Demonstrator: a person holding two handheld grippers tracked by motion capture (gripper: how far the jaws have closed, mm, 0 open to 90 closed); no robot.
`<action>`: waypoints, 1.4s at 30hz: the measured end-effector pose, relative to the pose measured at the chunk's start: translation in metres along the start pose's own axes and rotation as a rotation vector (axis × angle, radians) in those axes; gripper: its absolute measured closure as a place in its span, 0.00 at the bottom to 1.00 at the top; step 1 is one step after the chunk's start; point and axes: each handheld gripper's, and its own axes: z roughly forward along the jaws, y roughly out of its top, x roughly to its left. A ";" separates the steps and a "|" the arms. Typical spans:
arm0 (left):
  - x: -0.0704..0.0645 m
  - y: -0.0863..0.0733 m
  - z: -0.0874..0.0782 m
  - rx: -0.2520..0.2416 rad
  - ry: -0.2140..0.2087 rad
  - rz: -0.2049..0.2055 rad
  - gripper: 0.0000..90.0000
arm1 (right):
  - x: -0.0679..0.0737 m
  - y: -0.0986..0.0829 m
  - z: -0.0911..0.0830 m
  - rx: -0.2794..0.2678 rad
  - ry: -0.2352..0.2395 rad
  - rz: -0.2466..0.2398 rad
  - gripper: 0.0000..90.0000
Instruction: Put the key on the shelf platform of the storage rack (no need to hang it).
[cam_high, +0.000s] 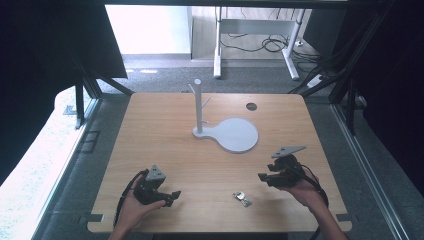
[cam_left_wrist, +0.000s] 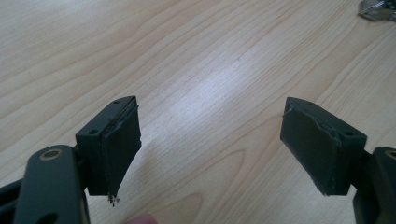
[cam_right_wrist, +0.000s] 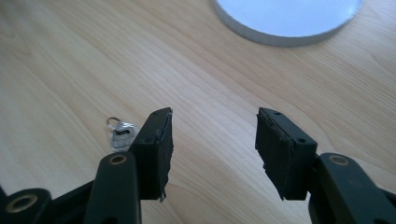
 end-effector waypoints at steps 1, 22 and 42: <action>-0.001 0.000 -0.001 -0.003 0.000 0.000 0.23 | 0.003 0.002 0.001 0.009 0.007 -0.015 0.53; 0.000 -0.002 0.004 0.013 0.000 0.001 0.23 | 0.038 0.022 0.023 0.092 0.064 -0.133 0.54; -0.001 -0.002 0.007 0.025 0.002 0.005 0.23 | 0.058 0.020 0.053 0.200 0.107 -0.198 0.56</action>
